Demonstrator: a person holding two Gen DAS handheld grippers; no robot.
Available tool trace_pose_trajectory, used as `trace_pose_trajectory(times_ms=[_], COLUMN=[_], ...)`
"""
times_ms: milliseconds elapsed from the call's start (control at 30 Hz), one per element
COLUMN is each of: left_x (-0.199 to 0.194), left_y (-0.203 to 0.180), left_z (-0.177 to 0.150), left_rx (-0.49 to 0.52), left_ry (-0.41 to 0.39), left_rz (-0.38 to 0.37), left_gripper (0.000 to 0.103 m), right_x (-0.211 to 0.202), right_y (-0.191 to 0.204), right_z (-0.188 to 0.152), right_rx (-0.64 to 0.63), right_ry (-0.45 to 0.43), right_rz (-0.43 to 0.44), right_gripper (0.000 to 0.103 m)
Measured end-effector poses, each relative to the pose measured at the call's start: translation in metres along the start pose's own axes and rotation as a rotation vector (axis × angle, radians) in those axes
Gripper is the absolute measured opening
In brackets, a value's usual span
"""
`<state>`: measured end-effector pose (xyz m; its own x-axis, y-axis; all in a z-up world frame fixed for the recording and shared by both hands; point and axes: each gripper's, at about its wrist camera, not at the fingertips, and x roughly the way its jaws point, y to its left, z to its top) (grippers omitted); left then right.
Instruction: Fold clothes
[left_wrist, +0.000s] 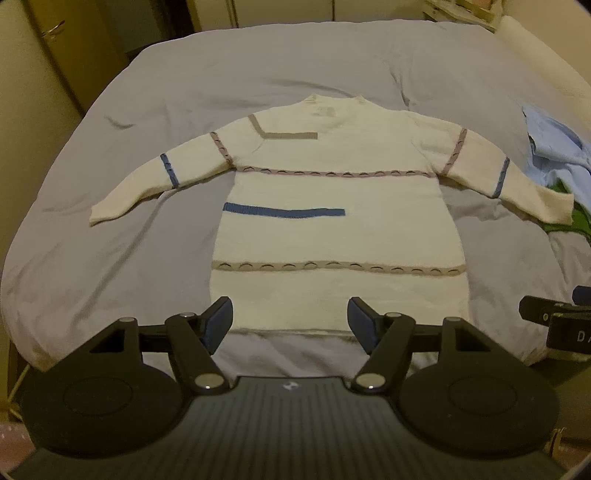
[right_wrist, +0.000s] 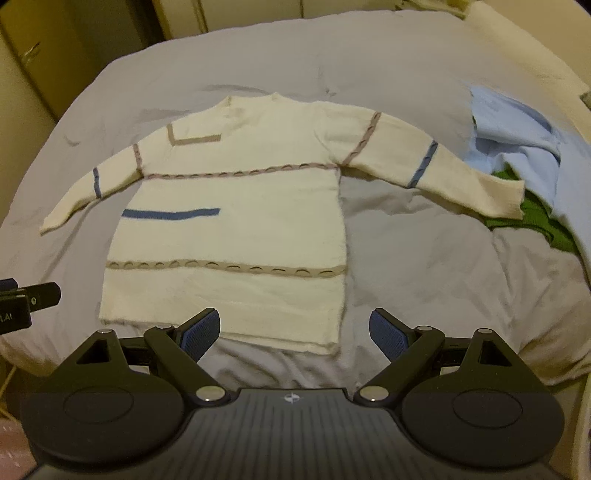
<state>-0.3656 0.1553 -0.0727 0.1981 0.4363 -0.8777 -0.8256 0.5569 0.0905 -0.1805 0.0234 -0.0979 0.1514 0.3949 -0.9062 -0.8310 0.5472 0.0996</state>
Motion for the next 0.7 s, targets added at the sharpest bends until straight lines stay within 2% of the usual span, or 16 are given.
trace_pose_trajectory(times_ms=[333, 567, 700], left_x=[-0.013, -0.017, -0.006], left_y=[-0.027, -0.022, -0.017], left_z=[-0.017, -0.022, -0.013], left_rx=[-0.128, -0.199, -0.202], left_ry=[-0.012, -0.01, 0.001], left_rz=[0.058, 0.102, 0.101], left_gripper=[0.066, 0.066, 0.066], right_x=[-0.006, -0.004, 0.002], right_y=[-0.025, -0.026, -0.025], right_z=[0.013, 0.024, 0.033], right_rx=[-0.124, -0.172, -0.178], right_ry=[-0.026, -0.029, -0.024], right_rz=[0.057, 0.096, 0.101], right_gripper=[0.09, 0.09, 0.09])
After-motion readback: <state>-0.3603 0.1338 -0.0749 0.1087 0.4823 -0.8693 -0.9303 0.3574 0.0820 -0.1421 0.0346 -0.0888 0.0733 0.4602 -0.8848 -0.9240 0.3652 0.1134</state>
